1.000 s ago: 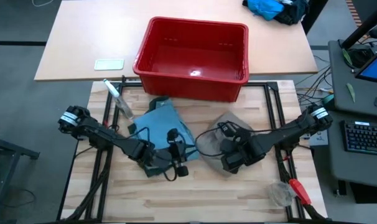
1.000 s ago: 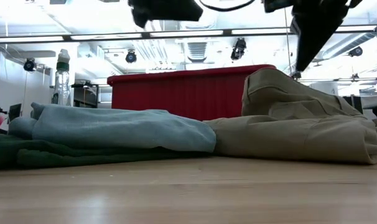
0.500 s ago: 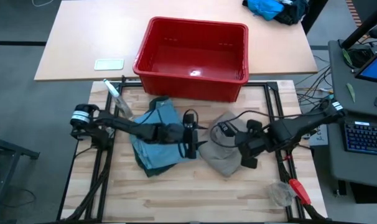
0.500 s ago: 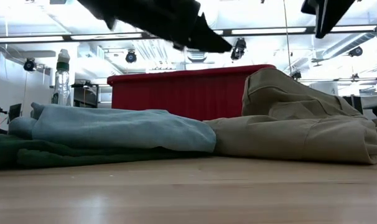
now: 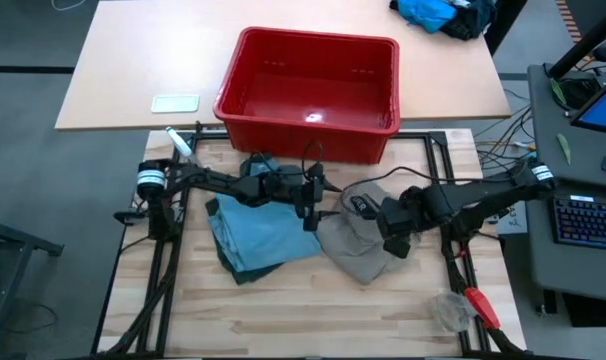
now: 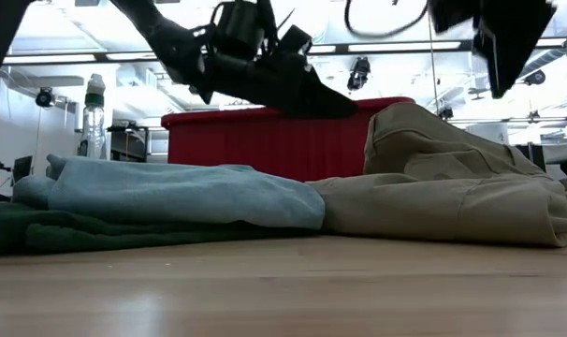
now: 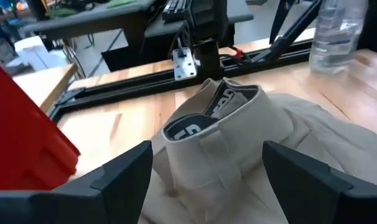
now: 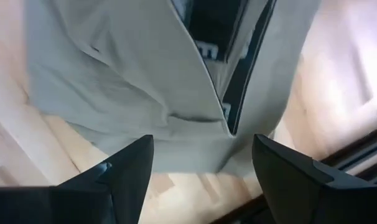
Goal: Fold Laundry from Bin
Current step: Fold the light brown shorts
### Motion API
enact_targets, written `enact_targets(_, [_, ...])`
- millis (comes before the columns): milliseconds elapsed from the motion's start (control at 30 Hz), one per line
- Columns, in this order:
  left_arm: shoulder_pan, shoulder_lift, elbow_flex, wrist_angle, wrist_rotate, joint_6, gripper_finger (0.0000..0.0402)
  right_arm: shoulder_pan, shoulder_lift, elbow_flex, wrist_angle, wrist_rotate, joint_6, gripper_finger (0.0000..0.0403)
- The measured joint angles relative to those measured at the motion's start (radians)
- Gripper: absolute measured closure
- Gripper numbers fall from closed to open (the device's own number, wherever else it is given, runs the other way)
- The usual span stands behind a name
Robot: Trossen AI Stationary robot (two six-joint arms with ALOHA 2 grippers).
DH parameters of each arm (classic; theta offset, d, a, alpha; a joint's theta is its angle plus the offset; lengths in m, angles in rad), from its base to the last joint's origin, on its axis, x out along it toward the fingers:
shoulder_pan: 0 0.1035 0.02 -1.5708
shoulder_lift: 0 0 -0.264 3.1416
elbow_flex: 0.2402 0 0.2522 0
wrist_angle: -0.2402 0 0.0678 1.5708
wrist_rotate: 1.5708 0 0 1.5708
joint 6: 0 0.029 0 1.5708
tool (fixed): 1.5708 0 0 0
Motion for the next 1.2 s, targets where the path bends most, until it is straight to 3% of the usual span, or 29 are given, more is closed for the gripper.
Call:
enact_targets(100, [0.010,0.042,0.023,0.007,0.001,-0.025,0.0118,-0.057,0.009,-0.041,0.003,-0.058,-0.022,0.0139])
enact_targets(333, [0.015,0.166,0.135,0.006,0.067,-0.035,0.0118,-0.153,0.009,-0.124,0.031,-0.067,-0.067,0.0138])
enact_targets(633, [0.020,0.252,0.239,-0.028,0.123,-0.033,0.0122,-0.190,0.010,-0.221,0.174,-0.115,-0.120,0.0151])
enact_targets(800, [0.033,0.253,0.241,-0.029,0.123,-0.033,0.0152,-0.191,0.010,-0.269,0.212,-0.116,-0.113,0.0173])
enact_targets(933, [0.042,0.253,0.242,-0.029,0.121,-0.040,0.0205,-0.190,0.010,-0.276,0.225,-0.117,-0.126,0.0217])
enact_targets(1200, [0.046,0.253,0.251,-0.026,0.119,-0.062,0.0355,-0.184,0.009,-0.277,0.244,-0.137,-0.153,0.0381])
